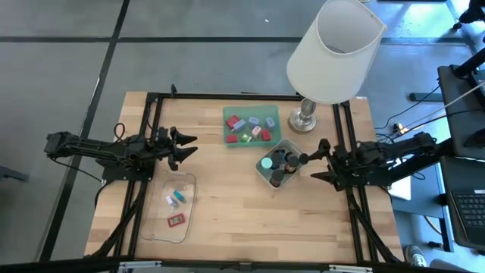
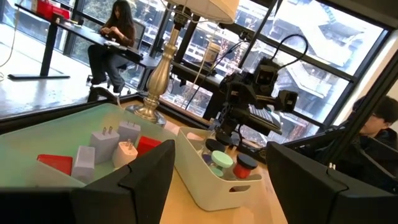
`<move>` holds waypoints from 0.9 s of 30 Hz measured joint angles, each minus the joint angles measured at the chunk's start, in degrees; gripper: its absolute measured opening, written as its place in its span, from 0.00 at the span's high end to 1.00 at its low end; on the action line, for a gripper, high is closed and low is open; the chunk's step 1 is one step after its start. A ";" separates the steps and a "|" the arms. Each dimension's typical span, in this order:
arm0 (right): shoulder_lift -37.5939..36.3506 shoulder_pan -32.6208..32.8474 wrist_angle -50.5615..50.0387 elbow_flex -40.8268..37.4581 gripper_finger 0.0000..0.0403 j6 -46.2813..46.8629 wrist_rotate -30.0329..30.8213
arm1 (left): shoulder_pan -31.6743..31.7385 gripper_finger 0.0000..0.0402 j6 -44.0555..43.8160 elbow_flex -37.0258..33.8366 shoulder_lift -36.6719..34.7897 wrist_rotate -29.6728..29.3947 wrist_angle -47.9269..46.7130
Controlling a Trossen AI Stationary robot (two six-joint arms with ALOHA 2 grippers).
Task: Pick & Place Office items
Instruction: Return to Home Position
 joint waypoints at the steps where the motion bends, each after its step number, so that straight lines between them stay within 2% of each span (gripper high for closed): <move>1: 0.00 0.00 1.47 -1.09 0.23 0.18 0.06 | -0.01 0.38 0.00 0.00 0.00 0.00 0.00; 7: 0.00 0.00 11.57 -7.22 0.23 0.81 0.26 | 0.00 0.38 0.00 0.00 0.00 -0.15 0.00; 12: 0.02 0.02 11.89 -7.69 0.23 -0.14 1.00 | 0.00 0.39 0.14 0.00 0.00 -1.22 -0.02; 15: 0.02 0.01 11.68 -7.69 0.23 -1.45 3.87 | -0.02 0.38 1.78 0.00 0.00 -2.44 -0.01; 21: 0.02 0.00 11.41 -7.69 0.23 -4.74 16.43 | -0.02 0.38 6.76 0.00 0.00 -12.71 0.00; 27: 0.04 0.00 10.14 -7.69 0.23 -9.15 24.81 | -0.01 0.38 9.61 0.01 0.00 -26.89 0.00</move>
